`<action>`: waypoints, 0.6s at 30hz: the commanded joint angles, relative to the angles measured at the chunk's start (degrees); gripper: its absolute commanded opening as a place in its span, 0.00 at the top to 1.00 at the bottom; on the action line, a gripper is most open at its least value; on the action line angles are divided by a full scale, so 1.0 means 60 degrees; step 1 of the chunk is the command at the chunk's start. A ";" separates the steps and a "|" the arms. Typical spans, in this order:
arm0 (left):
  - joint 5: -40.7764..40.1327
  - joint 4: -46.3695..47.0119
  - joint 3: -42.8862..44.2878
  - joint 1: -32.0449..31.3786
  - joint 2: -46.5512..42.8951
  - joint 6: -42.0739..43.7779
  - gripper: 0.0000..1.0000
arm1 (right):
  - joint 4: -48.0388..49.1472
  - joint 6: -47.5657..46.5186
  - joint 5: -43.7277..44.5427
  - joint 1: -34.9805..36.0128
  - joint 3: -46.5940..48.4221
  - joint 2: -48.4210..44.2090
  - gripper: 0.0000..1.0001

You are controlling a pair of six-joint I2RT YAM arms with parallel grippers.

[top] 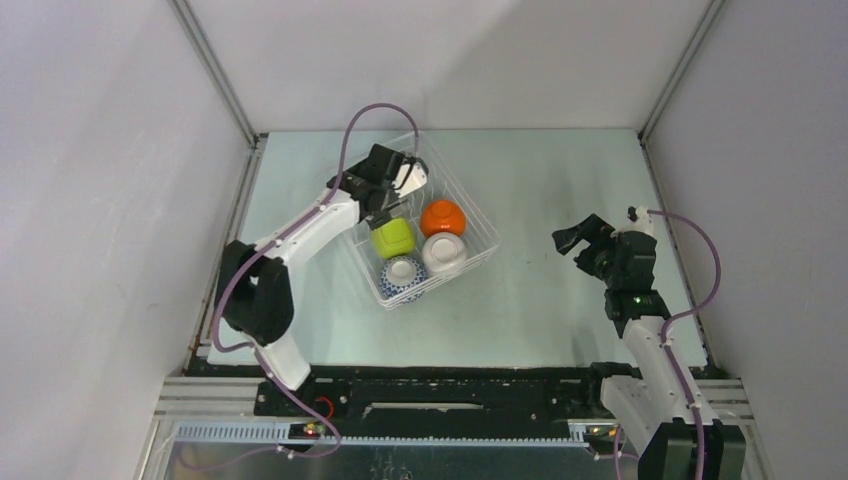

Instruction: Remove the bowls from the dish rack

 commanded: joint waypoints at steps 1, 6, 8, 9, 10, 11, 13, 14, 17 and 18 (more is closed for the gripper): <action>0.0271 0.0758 0.0460 -0.0031 0.0268 0.0463 0.00 | 0.0285 -0.0148 -0.0055 -0.0034 -0.0029 0.0004 0.00; 0.0049 0.0755 0.1065 0.0011 0.0911 0.0781 0.00 | 0.0285 -0.0166 -0.0052 -0.0034 -0.0037 -0.0037 0.00; 0.0040 0.0740 0.1219 0.0051 0.1062 0.0830 0.00 | 0.0285 -0.0163 -0.0051 -0.0034 -0.0037 -0.0032 0.00; 0.0066 0.0740 0.1276 0.0088 0.1108 0.0834 0.00 | 0.0285 -0.0174 -0.0052 -0.0034 -0.0035 -0.0033 0.00; 0.0113 0.0729 0.1315 0.0131 0.1140 0.0845 0.00 | 0.0285 -0.0164 -0.0065 -0.0034 -0.0037 -0.0029 0.00; 0.0133 0.0733 0.1334 0.0174 0.1176 0.0880 0.00 | 0.0285 -0.0159 -0.0066 -0.0034 -0.0037 -0.0033 0.00; 0.0142 0.0722 0.1417 0.0276 0.1277 0.0917 0.00 | 0.0285 -0.0165 -0.0080 -0.0041 -0.0037 -0.0030 0.00; 0.0155 0.0701 0.1444 0.0321 0.1325 0.0953 0.00 | 0.0285 -0.0166 -0.0101 -0.0035 -0.0037 -0.0031 0.00; 0.0298 0.0657 0.1455 0.0456 0.1353 0.0968 0.00 | 0.0285 -0.0152 -0.0117 -0.0034 -0.0037 0.0017 0.00; 0.0374 0.0645 0.1454 0.0497 0.1351 0.0946 0.00 | 0.0285 -0.0141 -0.0135 -0.0034 -0.0030 0.0048 0.00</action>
